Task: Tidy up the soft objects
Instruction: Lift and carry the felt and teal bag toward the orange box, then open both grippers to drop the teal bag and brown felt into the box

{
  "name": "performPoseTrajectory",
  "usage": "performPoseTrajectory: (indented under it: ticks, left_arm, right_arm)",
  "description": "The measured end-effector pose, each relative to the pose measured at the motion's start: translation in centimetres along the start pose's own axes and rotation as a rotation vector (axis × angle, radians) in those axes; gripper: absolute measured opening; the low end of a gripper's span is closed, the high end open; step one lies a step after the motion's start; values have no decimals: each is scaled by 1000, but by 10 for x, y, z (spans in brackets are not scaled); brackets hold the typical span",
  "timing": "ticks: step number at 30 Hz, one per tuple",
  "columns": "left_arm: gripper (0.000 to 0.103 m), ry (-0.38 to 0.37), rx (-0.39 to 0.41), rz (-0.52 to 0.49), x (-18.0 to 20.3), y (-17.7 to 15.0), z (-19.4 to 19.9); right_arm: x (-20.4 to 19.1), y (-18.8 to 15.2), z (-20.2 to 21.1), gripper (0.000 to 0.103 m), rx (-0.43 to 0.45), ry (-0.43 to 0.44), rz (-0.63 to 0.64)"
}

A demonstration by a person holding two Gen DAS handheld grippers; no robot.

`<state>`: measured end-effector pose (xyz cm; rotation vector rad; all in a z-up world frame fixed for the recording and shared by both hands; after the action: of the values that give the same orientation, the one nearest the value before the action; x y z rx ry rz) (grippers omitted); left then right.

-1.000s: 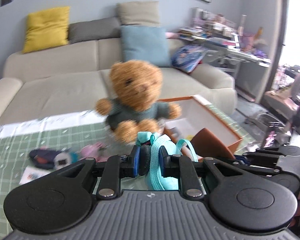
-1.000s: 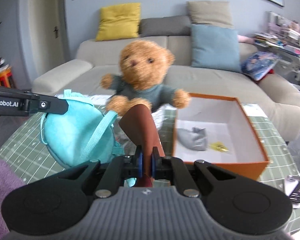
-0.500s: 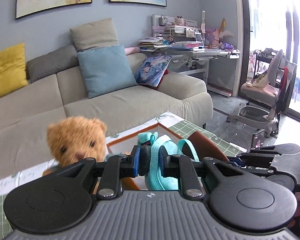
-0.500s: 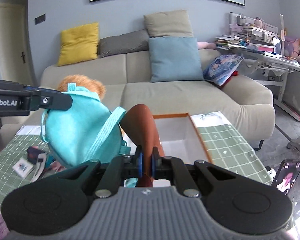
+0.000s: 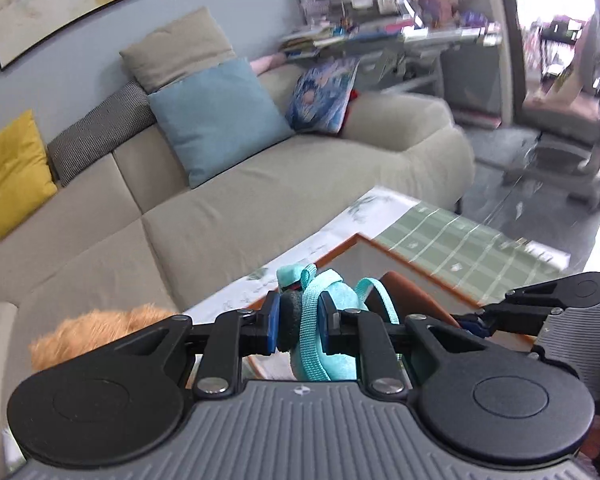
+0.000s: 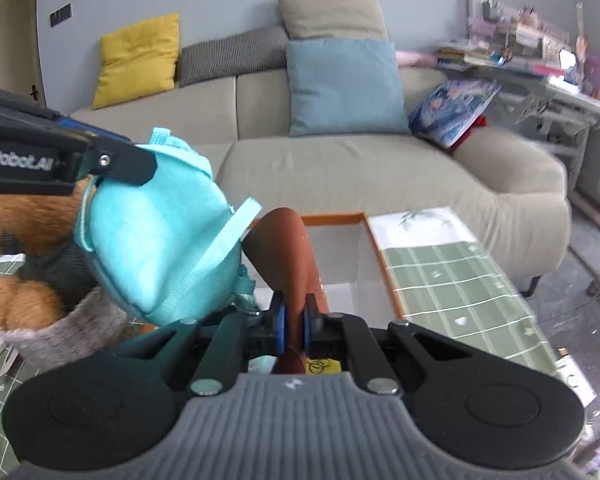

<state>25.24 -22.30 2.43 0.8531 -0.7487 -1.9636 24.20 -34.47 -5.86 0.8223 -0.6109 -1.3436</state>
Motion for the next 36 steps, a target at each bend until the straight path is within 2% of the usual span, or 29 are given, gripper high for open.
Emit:
performPoseTrajectory:
  ticks: [4,10,18,19,21,25,27,30,36]
  left_arm:
    - [21,62,-50,-56,6,7,-38]
    - [21,69,-136,-74,9,9,-83]
    - [22,103,-222,-120,11,-3,-122]
    - [22,104,-229,-120,10,-4,-124]
    - [24,108,-239,-121,9,-7,-125]
    - [29,107,-259,-137,11,-9,-128]
    - [29,122,-240,-168,13,-9,-125]
    - [36,154,-211,-204,15,-5,-118]
    - [37,155,-183,-190,12,4,-100]
  right_arm:
    - [6,3,-40,6,-58,17,-13]
    - [11,5,-83,6,-141,50,17]
    - [14,2,-110,9,-211,35,45]
    - [12,2,-113,10,-214,35,57]
    - [10,2,-115,22,-214,33,74]
    - [7,0,-117,26,-215,22,98]
    - [8,1,-116,38,-210,13,100]
    - [7,1,-112,39,-209,8,104]
    - [3,5,-100,39,-192,-1,124]
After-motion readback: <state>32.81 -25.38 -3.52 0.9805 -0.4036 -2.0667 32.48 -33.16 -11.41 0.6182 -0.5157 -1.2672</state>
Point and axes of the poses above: each gripper's, at about its wrist camera, not at the fingertips, and z roughly against the way its jaws point, x to its right, y to its top, the point moved 3 cm from there along -z, roughly the way its jaws point, and after that the axes turned 2 degrees about z, right-handed, at the moved point
